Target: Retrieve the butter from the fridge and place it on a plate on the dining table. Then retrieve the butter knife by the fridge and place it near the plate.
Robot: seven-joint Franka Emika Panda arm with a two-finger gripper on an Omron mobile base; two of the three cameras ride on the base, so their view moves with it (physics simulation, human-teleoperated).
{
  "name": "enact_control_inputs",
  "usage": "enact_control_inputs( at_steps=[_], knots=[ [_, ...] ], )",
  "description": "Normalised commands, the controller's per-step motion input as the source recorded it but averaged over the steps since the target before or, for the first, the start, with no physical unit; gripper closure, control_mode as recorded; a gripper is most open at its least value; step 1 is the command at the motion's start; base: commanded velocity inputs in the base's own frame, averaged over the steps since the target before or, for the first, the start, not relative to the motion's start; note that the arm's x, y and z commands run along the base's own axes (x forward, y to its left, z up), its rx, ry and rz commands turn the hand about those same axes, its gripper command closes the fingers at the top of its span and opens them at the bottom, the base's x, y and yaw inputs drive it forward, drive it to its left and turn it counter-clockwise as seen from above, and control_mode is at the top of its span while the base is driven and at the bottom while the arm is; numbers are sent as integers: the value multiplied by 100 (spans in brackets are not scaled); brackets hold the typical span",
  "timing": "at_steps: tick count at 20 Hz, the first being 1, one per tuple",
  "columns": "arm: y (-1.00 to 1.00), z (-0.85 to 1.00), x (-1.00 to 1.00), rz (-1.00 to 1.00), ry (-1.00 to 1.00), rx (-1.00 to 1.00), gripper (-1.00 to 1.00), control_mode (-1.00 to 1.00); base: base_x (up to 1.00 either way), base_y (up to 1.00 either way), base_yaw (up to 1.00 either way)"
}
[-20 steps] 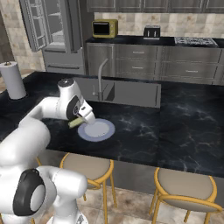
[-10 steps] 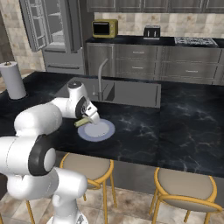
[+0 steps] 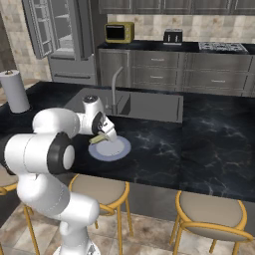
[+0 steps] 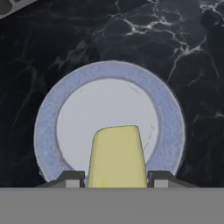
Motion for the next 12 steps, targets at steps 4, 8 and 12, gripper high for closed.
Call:
enact_control_inputs(
  at_steps=[4,8,12],
  knots=[
    [0,-33,38,0,2,0,100,-100,0,0,0],
    [0,-38,8,0,4,0,100,-100,0,0,0],
    [-1,-37,0,0,2,0,100,-100,0,0,0]
  ],
)
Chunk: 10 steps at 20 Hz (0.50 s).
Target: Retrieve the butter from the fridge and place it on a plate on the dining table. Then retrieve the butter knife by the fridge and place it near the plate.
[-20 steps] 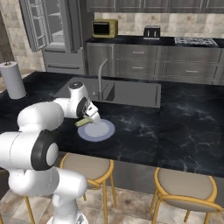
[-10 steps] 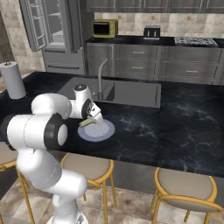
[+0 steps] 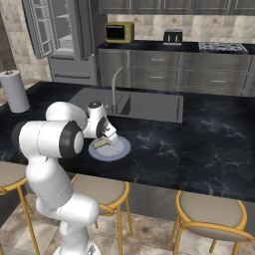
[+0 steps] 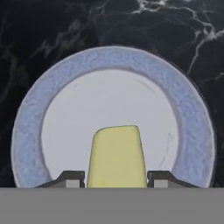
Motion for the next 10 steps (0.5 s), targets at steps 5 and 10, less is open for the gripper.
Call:
enact_control_inputs(
  at_steps=[5,10],
  knots=[
    [0,-31,0,0,0,0,100,-100,0,0,0],
    [0,-9,16,0,0,0,100,-100,0,0,0]
  ],
)
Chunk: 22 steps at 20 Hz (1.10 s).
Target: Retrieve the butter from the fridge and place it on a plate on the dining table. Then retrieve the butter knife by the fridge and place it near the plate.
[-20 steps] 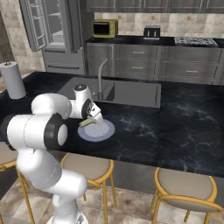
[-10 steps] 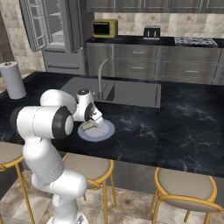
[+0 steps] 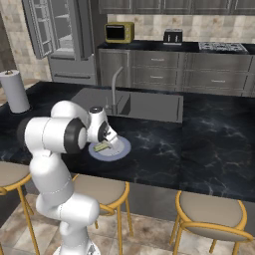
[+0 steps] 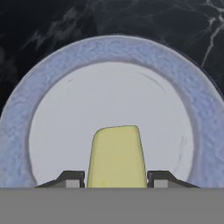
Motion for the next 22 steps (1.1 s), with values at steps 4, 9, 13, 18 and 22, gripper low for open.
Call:
enact_control_inputs(
  at_steps=[4,9,13,18,22],
  knots=[
    [0,-1,23,0,0,0,100,-100,0,0,0],
    [-7,-1,8,0,0,0,-100,-100,0,0,0],
    [-2,-1,19,0,0,0,-100,-100,0,0,0],
    [-6,5,4,0,-1,0,-100,-100,0,0,0],
    [0,86,-13,0,-1,1,-100,-100,0,0,0]
  ],
)
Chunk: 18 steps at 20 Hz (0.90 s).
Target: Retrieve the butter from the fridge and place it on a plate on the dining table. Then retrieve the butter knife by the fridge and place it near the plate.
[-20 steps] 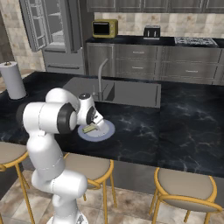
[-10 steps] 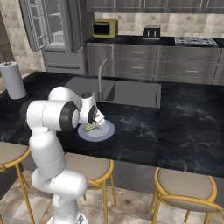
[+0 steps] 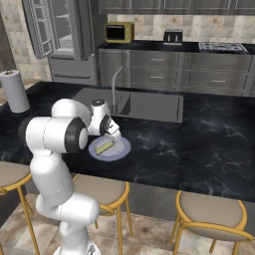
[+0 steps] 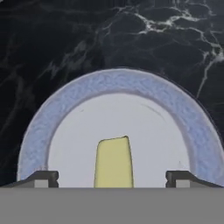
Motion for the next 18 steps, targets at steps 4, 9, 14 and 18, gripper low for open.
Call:
enact_control_inputs(
  at_steps=[4,9,14,18],
  knots=[
    [0,100,-66,0,-4,0,-100,-100,0,0,0],
    [0,94,-76,0,-15,0,-100,-100,0,0,0],
    [0,98,-49,0,-6,0,-100,-100,0,0,0],
    [-1,83,-63,0,-6,0,-100,-100,0,0,0]
  ],
)
